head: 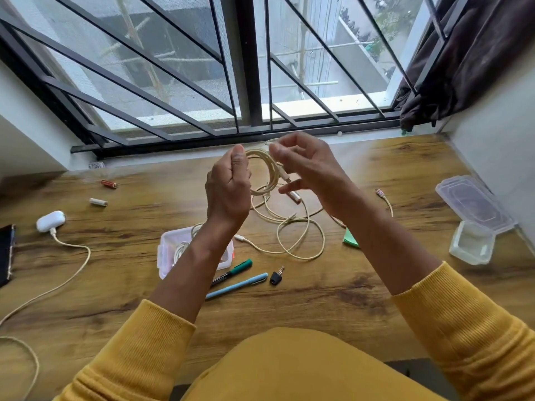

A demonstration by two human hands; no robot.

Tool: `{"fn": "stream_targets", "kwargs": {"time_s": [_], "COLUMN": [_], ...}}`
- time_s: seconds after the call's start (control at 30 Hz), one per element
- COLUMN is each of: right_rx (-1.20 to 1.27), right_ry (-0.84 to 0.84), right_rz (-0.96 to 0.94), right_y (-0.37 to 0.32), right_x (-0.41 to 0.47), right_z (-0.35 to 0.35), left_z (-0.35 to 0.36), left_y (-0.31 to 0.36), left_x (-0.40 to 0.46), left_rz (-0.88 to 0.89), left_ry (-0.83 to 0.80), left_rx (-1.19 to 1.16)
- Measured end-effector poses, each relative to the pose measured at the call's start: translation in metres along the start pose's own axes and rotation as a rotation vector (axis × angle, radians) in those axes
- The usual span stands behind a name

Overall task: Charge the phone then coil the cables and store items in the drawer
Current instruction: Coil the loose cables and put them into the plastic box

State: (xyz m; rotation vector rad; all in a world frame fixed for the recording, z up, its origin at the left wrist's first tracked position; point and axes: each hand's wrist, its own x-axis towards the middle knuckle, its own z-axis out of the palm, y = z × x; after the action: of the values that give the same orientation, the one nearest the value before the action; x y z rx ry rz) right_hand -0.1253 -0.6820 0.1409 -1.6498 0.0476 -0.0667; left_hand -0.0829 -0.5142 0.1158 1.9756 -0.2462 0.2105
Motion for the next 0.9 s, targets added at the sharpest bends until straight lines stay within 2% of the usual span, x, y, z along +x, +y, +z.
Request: {"fn": "stream_targets", "kwargs": {"time_s": [0.07,0.17,0.4,0.53,0.67,0.8,0.9], "right_rx": [-0.177,-0.333,-0.658,-0.634,-0.626,-0.490,-0.417], "right_ry": [0.039,0.100,0.229,0.269,0.255,0.218,0.235], "right_rz": [-0.086,-0.115,-0.229,-0.220,-0.211,-0.251,-0.232], "right_y": [0.002,0.005,0.009,0.007,0.016,0.021,0.019], "right_x": [-0.001,0.000,0.007,0.014,0.016,0.012,0.009], "right_z": [0.005,0.010,0.014,0.003,0.002,0.005,0.010], "left_z": [0.001,0.000,-0.008,-0.011,-0.010,-0.012,-0.013], "left_y": [-0.001,-0.006,-0.007,-0.011,-0.010,-0.003,-0.001], "left_x": [0.001,0.003,0.003,-0.001,-0.004,-0.002,-0.002], "left_rz": [-0.044,-0.068,-0.040,0.061,0.121,0.068,0.040], "left_ry": [0.026,0.038,-0.123,-0.250,-0.335,-0.355,-0.352], "left_rx": [0.097,0.213,0.388,0.259,0.020,-0.219,-0.247]}}
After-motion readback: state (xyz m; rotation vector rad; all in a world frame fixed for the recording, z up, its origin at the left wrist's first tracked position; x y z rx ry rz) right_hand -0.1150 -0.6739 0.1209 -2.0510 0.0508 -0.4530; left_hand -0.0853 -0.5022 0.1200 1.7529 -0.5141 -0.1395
